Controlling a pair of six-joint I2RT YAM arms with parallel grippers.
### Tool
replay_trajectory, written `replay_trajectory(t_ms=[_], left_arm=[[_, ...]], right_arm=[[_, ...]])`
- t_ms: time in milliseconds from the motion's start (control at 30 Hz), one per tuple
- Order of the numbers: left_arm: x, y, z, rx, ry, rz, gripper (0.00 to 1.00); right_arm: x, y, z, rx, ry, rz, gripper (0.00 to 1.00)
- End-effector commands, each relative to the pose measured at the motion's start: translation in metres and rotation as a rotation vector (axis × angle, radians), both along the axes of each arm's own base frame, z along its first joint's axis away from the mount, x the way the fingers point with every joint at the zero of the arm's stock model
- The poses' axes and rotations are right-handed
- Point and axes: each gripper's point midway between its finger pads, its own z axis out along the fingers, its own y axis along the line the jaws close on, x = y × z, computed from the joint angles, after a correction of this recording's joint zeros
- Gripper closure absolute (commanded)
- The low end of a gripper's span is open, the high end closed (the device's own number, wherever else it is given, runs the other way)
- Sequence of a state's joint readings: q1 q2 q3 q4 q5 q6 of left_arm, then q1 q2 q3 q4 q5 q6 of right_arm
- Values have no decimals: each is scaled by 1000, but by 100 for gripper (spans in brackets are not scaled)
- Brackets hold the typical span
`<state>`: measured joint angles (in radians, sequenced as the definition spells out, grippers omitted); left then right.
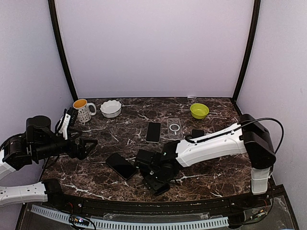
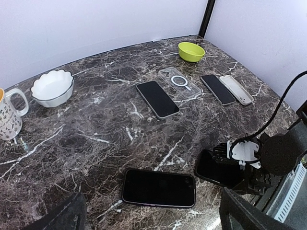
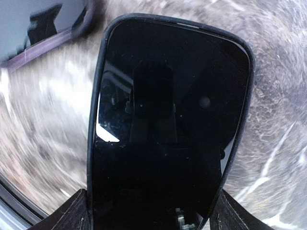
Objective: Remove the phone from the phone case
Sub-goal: Pick up the phone with the phone case at the center of the board.
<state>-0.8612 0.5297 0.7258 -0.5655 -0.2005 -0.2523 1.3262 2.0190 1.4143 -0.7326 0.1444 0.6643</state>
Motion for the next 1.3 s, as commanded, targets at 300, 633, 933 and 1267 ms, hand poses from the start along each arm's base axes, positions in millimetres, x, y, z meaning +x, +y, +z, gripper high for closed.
replay_trajectory(t_ms=[300,633,933,1267], left_arm=[[4,-6,-9,26,11,-13,1],[7,-4,-11,40,16,9,1],[9,-2,-13,50,21,23,1],[11,-2,-16,64,30,34,1]], right_arm=[[9,-34,5,-29,-114,114,4],[-2,-39,-7,190,-82,-122,4],[-4,-51,-38,98,-138,-75,6],[-6,-56,-62,29,-218,35,5]])
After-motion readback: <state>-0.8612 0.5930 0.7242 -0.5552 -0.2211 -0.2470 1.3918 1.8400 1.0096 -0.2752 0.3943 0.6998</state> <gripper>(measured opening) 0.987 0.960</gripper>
